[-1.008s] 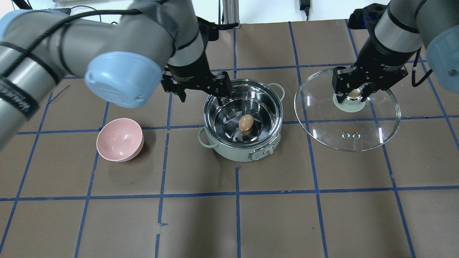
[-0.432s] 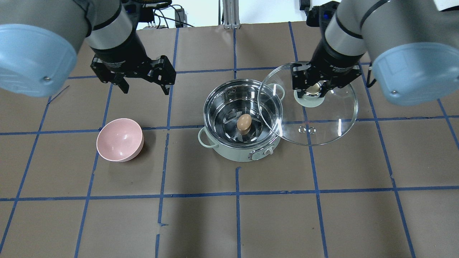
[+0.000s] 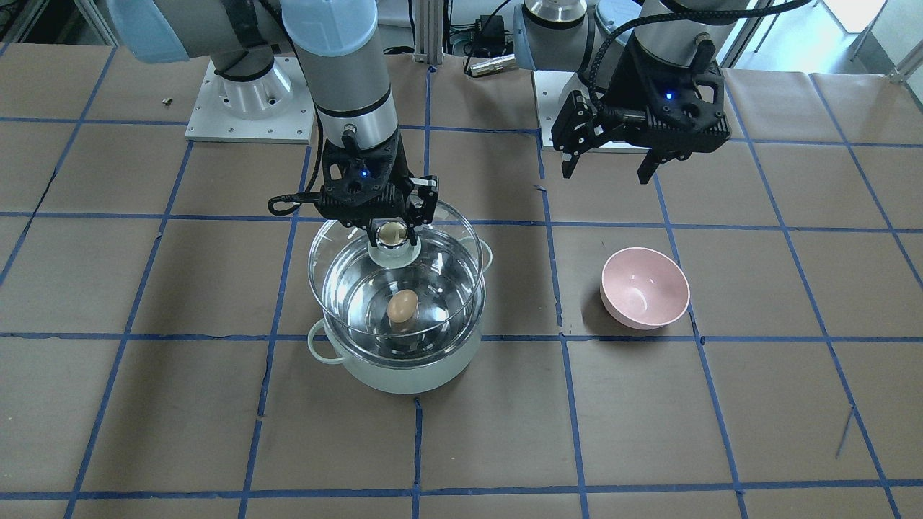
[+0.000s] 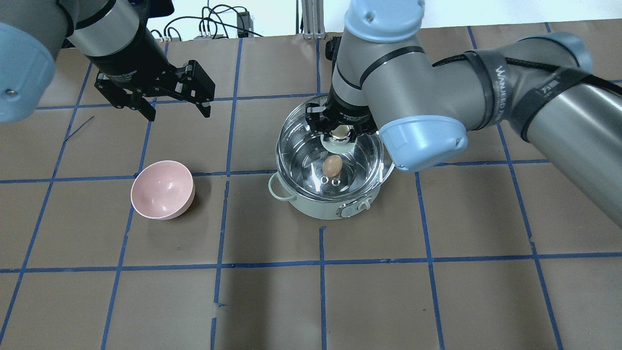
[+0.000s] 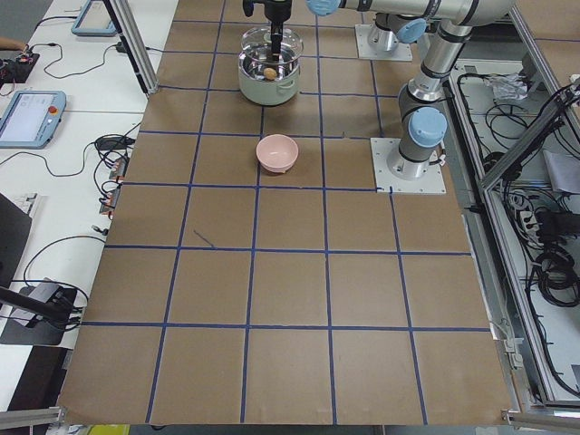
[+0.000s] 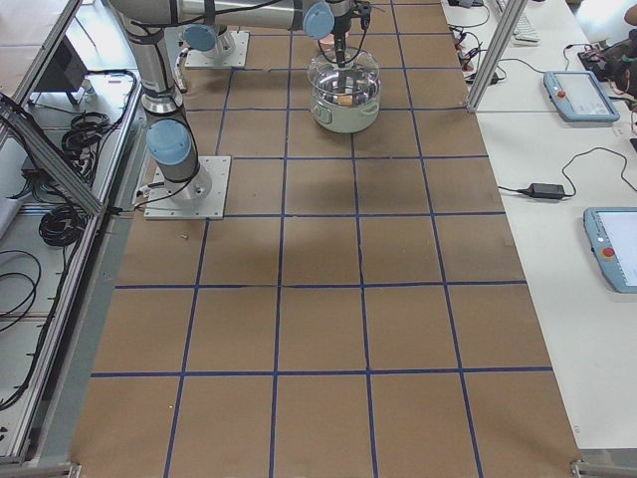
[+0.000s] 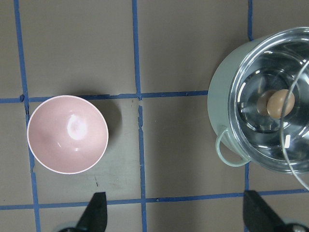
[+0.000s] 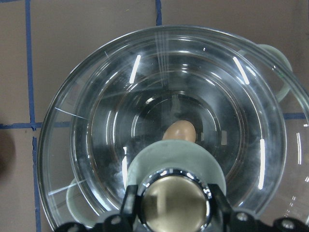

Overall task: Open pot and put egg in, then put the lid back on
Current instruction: 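Carry the lid back onto the pot with the right gripper while the left withdraws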

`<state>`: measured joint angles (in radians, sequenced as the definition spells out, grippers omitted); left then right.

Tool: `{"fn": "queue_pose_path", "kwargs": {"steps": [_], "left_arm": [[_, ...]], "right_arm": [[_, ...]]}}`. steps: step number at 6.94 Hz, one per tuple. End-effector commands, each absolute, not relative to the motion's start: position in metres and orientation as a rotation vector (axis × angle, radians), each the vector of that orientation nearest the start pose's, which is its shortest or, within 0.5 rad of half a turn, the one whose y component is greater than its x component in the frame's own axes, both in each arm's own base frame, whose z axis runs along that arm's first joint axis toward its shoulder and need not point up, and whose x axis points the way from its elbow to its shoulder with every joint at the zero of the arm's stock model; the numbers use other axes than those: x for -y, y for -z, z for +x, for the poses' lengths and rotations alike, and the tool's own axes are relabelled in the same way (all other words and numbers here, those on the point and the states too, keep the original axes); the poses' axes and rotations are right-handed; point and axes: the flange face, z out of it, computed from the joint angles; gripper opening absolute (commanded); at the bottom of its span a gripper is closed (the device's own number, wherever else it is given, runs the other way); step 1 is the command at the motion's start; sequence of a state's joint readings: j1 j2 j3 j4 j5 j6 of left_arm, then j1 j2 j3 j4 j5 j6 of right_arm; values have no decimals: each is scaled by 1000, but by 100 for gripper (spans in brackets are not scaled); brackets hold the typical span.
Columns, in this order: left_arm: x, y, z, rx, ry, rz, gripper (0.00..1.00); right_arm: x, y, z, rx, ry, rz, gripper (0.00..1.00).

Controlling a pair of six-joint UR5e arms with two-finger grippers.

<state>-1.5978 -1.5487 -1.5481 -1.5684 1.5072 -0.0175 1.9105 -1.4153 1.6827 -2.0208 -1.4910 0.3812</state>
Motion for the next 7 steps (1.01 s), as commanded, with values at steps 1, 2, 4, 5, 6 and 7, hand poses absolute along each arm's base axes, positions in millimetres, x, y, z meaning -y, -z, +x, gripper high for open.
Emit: {"fn": "queue_pose_path", "kwargs": {"steps": [1,2,4,5,6,7], "left_arm": [[479,-509,-152,-3208,79,20,100],[478,-509,-153,-3206,79,22,100],[475,-511,-151,-3189,84,24,100],[475,-512,-150,-3165,89,23,100],[474,-512,-149,-3163,87,25,100],[475,-512,-149,-3163,89,23,100]], "right_arm": [[483,-385,328,-2999,195,47,24],[483,-382,329,-3000,186,45,24],[488,-369,330,-3010,157,40,24],[490,-370,331,-3005,174,32,25],[495,-365,332,-3004,179,27,25],[498,-362,333,-3000,191,27,25]]}}
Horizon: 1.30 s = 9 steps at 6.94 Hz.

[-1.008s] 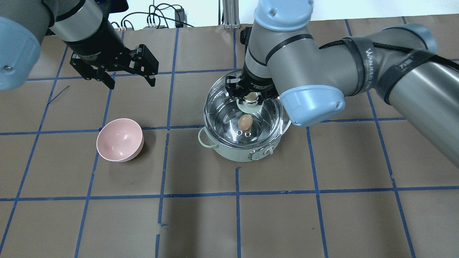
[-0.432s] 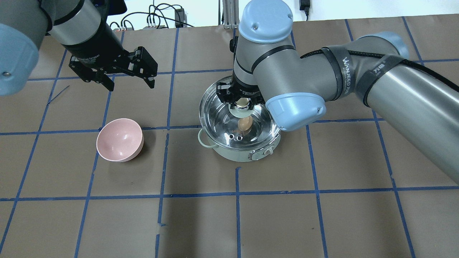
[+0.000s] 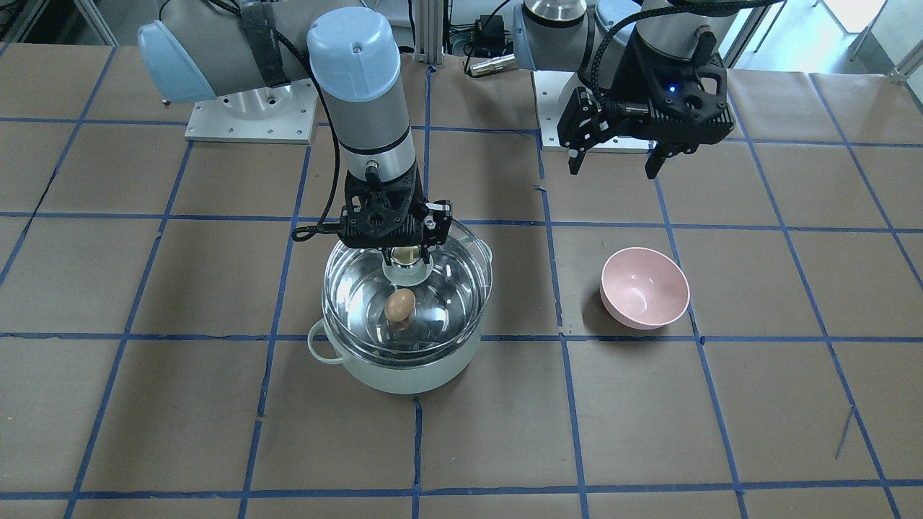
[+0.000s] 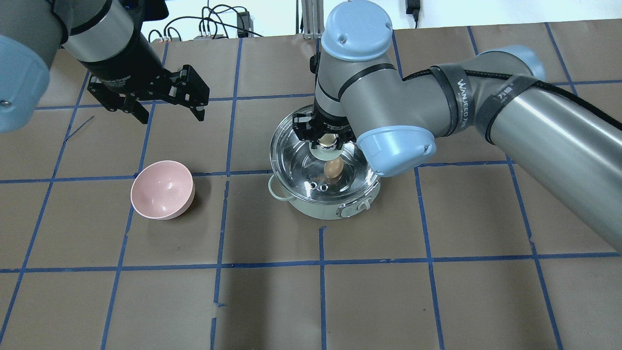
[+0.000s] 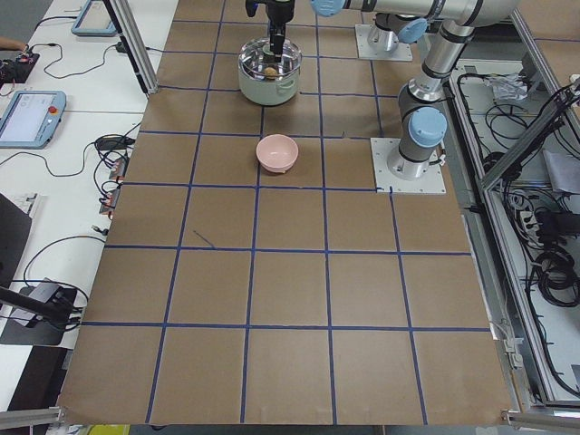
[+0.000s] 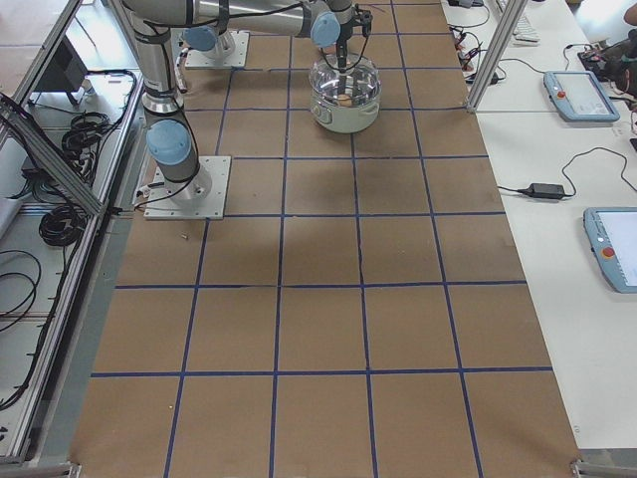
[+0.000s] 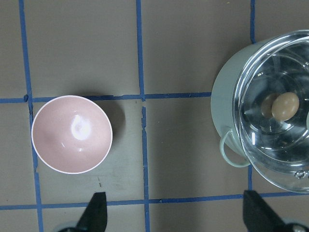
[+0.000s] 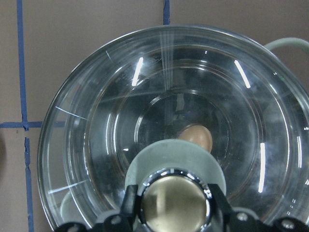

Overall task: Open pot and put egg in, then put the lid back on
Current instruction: 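Carry the lid back onto the pot with the right gripper while the left withdraws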

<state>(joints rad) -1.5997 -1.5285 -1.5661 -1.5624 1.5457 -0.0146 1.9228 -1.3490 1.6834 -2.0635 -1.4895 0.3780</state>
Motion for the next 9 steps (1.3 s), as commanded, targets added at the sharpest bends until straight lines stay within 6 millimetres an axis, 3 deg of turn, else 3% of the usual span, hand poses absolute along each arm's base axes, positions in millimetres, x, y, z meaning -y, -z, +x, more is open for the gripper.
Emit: {"fn": "queue_pose_path", "kwargs": {"steps": [1,4,7,9], "left_arm": [[474,-511,-149,-3163,87,20,100],[475,-512,-150,-3166,91,21,100],[475,-512,-150,-3168,94,23,100],[475,-512,-150,-3172,94,23,100]], "right_arm": [[498,-361,333,-3000,192,24,25],[500,-362,330,-3001,196,6,25],[499,-359,329,-3006,193,-21,39],[500,-359,330,-3003,202,-26,59]]}}
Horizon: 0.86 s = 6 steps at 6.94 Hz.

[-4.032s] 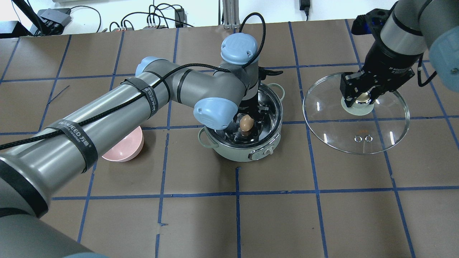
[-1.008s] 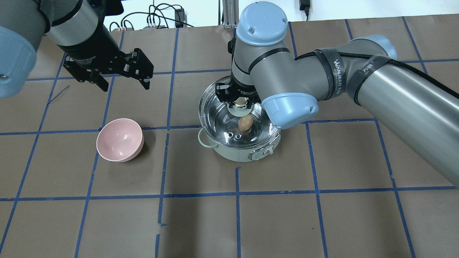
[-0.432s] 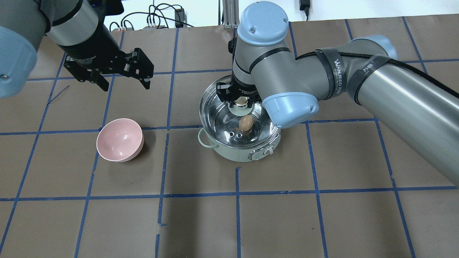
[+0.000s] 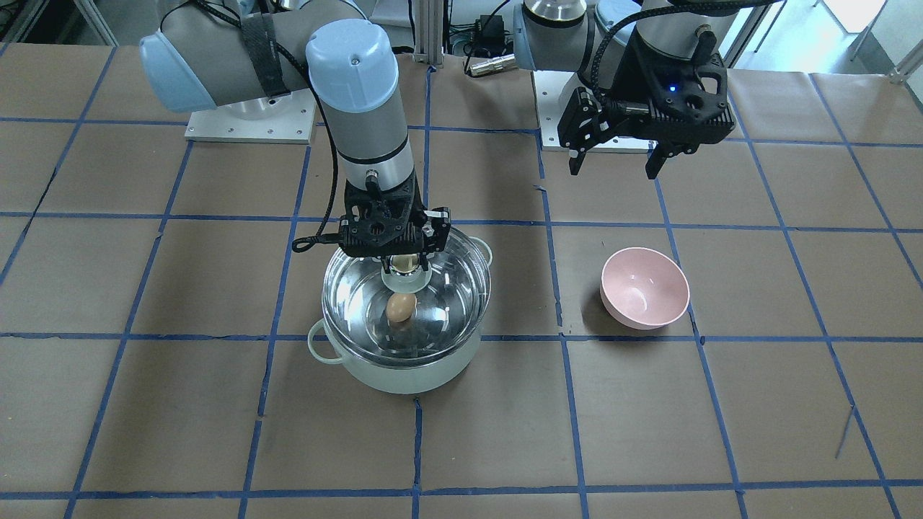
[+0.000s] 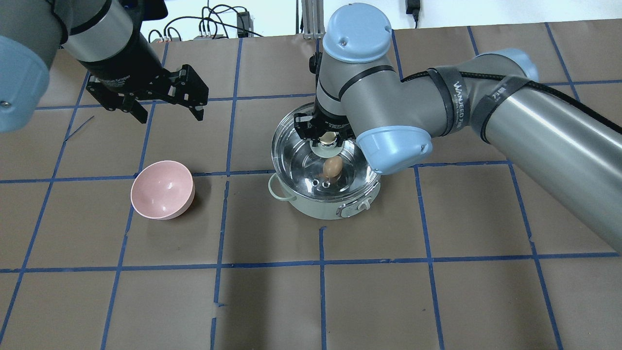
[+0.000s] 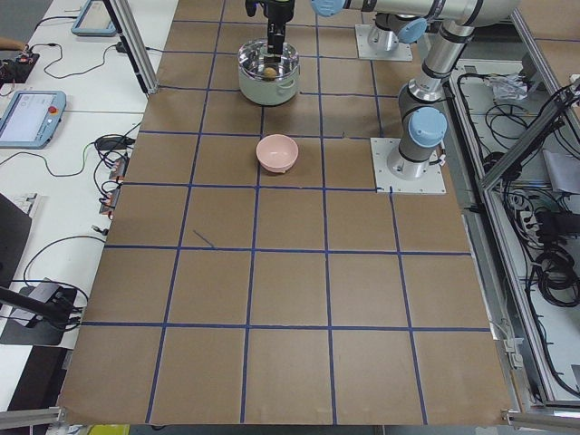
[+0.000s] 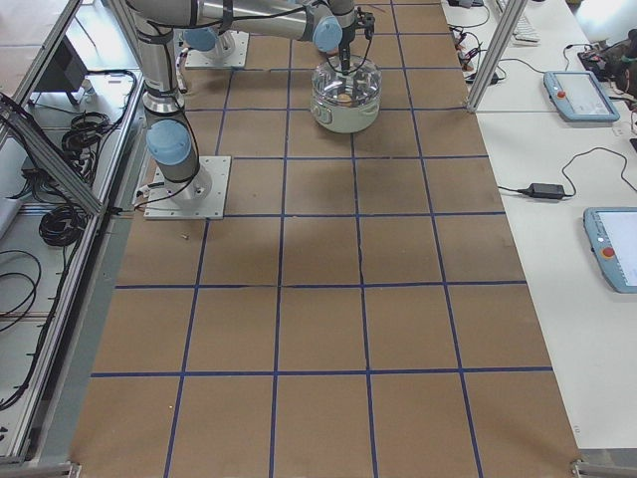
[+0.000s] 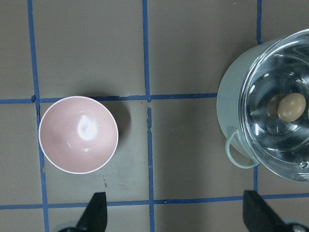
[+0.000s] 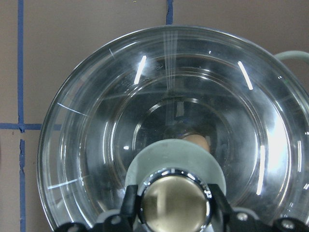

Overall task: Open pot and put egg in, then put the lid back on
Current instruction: 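Carry the lid back onto the pot with the right gripper while the left withdraws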

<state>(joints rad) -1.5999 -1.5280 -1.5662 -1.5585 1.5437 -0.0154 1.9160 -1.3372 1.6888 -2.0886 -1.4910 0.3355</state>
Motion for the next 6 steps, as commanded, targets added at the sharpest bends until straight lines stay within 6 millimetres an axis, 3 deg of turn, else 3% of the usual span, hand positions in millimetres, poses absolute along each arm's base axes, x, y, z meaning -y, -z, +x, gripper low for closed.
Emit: {"fn": "queue_pose_path", "kwargs": {"steps": [1,2,4,5,6], "left_arm": [[475,-512,-150,-3171,94,23,100],[475,-512,-150,-3171,91,23,100],[475,-511,-150,-3174,89,23,100],[475,-512,-150,-3171,91,23,100],[474,-512,-150,-3171,91,23,100]], "right_arm": [[501,-361,330,-2999,217,-27,71],[502,-362,330,-2993,246,-30,80],[506,-365,324,-3003,263,-51,85],[524,-373,285,-3052,299,-179,85],[533,-396,227,-3070,301,-104,87]]}}
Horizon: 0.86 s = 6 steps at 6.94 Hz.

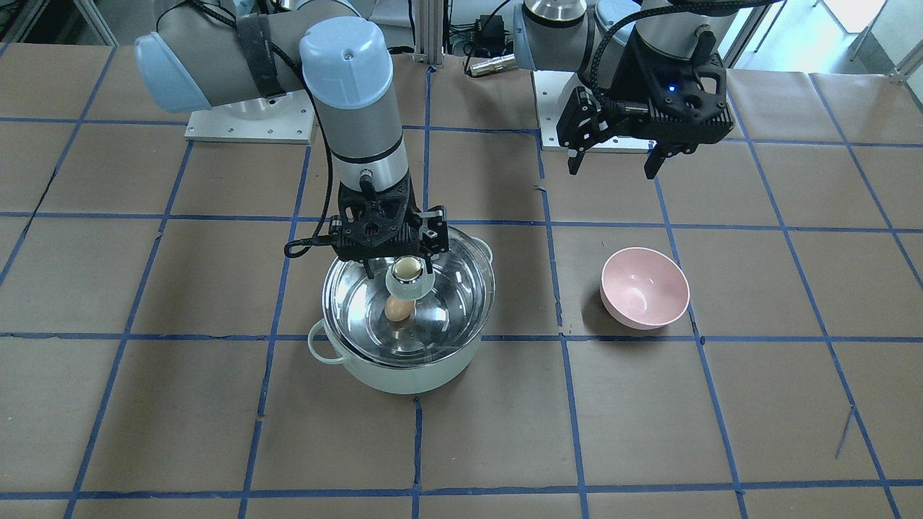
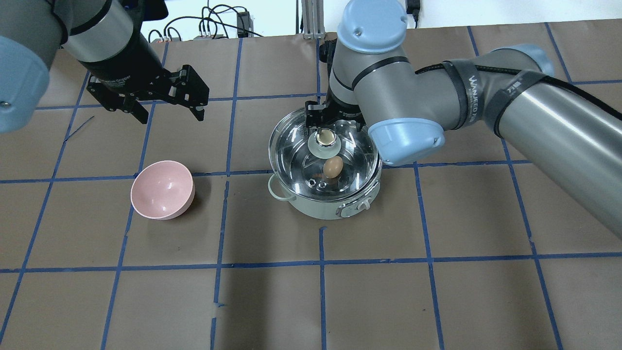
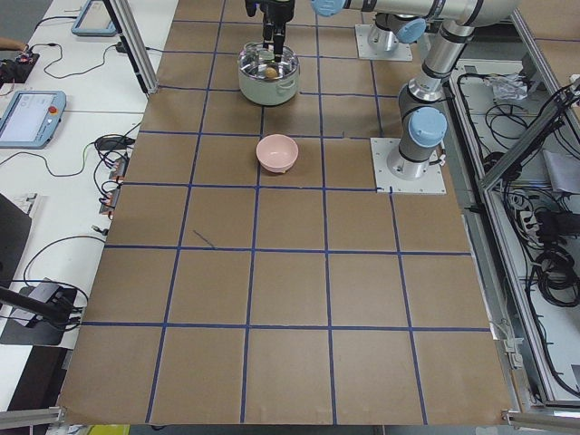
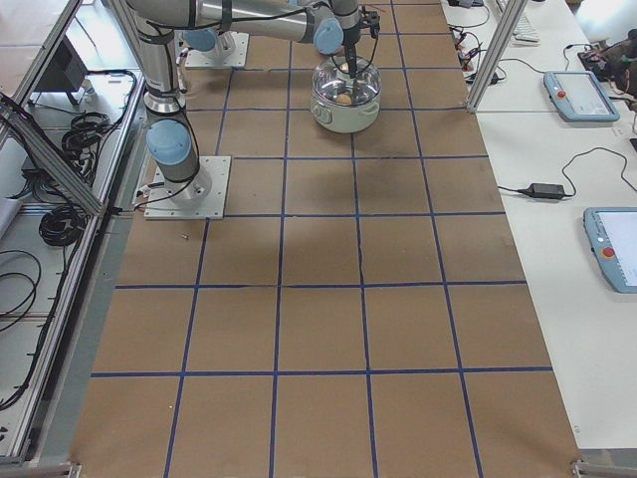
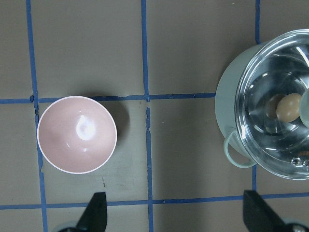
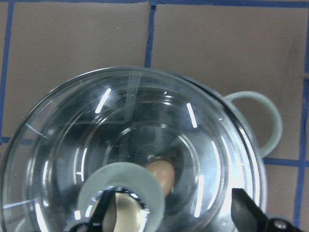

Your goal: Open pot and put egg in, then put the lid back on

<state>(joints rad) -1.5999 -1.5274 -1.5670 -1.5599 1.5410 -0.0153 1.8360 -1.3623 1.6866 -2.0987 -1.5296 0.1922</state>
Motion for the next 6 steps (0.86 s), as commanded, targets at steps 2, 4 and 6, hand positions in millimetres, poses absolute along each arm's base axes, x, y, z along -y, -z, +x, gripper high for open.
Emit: {"fn": "queue_pose_path", "kwargs": {"steps": [2,4,6], "left_arm": [[474,-512,-150,-3171,89,23,100],[473,-513,-150,-3171,91,23,100],[473,-512,-151,-3172,86,26,100]], "right_arm": [[517,-434,163,-3109,210,-117,97],[480,-471,153,-3119,180,-114,99],[462,-482,146,-3174,162,-174,99]]}}
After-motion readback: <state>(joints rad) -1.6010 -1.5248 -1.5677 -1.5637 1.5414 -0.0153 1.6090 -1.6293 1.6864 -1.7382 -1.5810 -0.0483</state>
